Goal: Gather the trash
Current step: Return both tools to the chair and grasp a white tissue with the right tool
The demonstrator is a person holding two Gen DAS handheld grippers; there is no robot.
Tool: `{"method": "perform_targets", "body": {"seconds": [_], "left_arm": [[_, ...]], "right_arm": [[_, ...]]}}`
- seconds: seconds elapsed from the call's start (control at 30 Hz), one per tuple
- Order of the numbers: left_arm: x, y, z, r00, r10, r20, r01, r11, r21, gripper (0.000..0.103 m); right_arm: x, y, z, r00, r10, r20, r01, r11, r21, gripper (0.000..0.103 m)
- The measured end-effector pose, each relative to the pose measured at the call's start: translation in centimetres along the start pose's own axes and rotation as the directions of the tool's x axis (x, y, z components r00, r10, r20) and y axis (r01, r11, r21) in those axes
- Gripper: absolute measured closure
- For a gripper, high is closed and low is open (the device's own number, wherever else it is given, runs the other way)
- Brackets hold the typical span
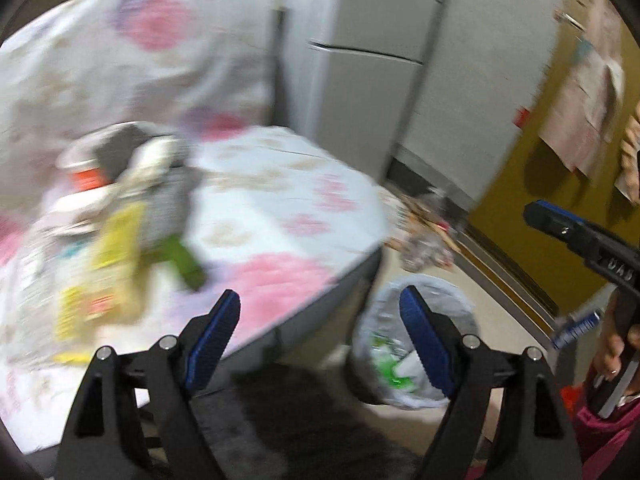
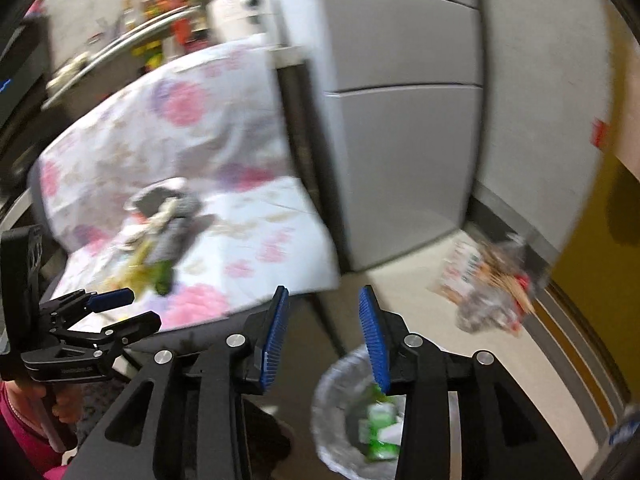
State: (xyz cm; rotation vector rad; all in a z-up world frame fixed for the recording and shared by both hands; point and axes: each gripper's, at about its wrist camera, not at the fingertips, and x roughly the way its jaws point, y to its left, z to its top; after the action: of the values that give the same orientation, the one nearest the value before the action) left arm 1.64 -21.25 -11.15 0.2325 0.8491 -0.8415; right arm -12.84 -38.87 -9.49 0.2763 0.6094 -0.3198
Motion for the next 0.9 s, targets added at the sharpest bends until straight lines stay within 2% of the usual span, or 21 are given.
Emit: {"method": "perform_targets", "body": {"seconds": [0.1,0.2,0.3,0.4,0.47,0.63,0.9], "left_arm": [[-2.1,4.2,-0.9,0.996,0.088,0.018,-0.087,0.993,-0.076,0.022],[-3.6,8.6,-1.5,0.984,0.174,0.022,-0.169,0.974,-0.149,0.022],[-4.9,12.4,-1.9,0.967,0.253,0.02,-0.242,0.946,-0.217,0.022],[-6.0,15.4,-2.2,0.95,0.313,0.021,-0.296,0.917,-0.268,0.022],[-6.7,17.2,-2.3,0.937,0.348,0.018,-0.327,0.896,-0.3,0.022],[-7.0,20.7,-2.2,0.929,0.371,0.004,-0.344,0.867,-0.361,0.022],[-4.2,22.8,0.0,0.935,0.355,-0.016,-0.337,0.871,-0.358,0.022]], "right_arm": [[1.6,3.8,1.5,0.997,0.073,-0.005,-0.073,0.995,-0.066,0.059],[3.7,7.1,2.6,0.988,0.151,-0.024,-0.153,0.982,-0.107,0.059],[5.7,10.0,3.6,0.977,0.21,-0.043,-0.214,0.968,-0.131,0.058],[7.4,12.5,4.3,0.971,0.233,-0.048,-0.238,0.957,-0.163,0.058],[8.7,14.0,5.0,0.968,0.247,-0.051,-0.252,0.951,-0.179,0.053],[12.2,17.0,6.4,0.969,0.239,-0.068,-0.248,0.944,-0.217,0.052],[17.1,19.2,7.6,0.971,0.213,-0.106,-0.234,0.937,-0.261,0.052]]}}
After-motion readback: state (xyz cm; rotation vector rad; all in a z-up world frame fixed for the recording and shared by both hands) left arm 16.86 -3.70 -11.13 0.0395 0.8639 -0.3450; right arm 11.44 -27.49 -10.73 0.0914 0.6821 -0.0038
